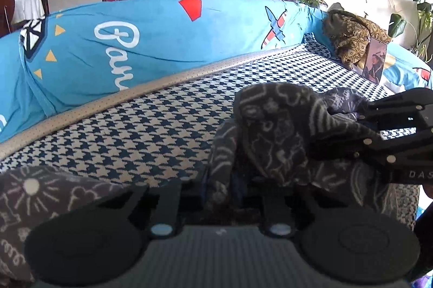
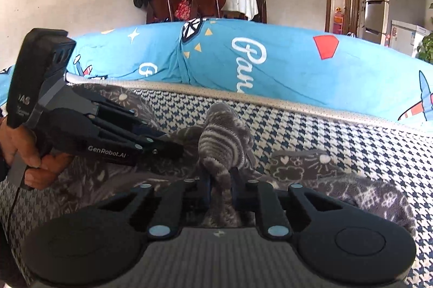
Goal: Fold clothes
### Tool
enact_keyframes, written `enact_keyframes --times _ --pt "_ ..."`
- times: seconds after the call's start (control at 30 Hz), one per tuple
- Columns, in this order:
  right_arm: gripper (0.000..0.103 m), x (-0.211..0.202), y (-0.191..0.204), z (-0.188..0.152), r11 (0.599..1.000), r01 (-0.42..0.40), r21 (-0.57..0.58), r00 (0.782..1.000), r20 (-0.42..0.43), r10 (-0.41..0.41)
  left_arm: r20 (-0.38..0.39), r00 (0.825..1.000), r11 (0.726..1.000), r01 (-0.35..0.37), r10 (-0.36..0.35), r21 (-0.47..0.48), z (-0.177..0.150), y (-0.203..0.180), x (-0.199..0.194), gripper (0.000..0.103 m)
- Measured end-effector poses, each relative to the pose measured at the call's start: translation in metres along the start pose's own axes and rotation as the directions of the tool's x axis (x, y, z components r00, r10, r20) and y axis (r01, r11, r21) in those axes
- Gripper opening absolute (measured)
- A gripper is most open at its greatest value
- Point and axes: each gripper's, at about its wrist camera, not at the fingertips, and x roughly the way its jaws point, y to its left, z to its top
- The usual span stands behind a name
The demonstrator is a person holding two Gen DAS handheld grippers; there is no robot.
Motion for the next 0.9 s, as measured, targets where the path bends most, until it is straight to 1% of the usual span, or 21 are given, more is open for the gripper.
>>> enact_keyframes --times 0.1,0.17,0.27,0.43,0.57,0.77,0.9 --pt "0.014 -0.001 0.002 0.005 1.0 0.021 0.003 0.999 0.035 -0.021 0.046 0.997 0.998 -0.057 0.056 0.012 0.007 -0.006 -0.01 0.017" --pt "0.014 -0.002 0.004 0.008 0.999 0.039 0.0 0.997 0.064 -0.039 0.077 0.99 0.993 -0.116 0.115 0.012 0.011 -0.007 -0.016 0.017" --pt "0.014 -0.002 0.008 0.014 0.997 0.082 -0.01 0.991 0.108 -0.08 0.124 0.973 0.981 -0.196 0.195 -0.008 0.019 -0.006 -0.024 0.017" --pt "0.013 0.005 0.015 0.029 0.992 0.124 -0.012 0.979 0.163 -0.121 0.178 0.938 0.954 -0.293 0.299 -0.06 0.034 0.001 -0.033 0.017" --pt "0.013 0.011 0.015 0.041 0.99 0.141 0.002 0.971 0.194 -0.139 0.198 0.91 0.931 -0.354 0.364 -0.086 0.042 0.006 -0.035 0.017" --pt "0.01 0.025 0.012 0.066 0.987 0.16 0.027 0.954 0.251 -0.161 0.222 0.867 0.895 -0.423 0.446 -0.142 0.059 0.018 -0.034 0.017" --pt "0.006 0.038 0.003 0.085 0.983 0.173 0.065 0.943 0.277 -0.184 0.231 0.849 0.878 -0.443 0.475 -0.18 0.071 0.031 -0.03 0.017"
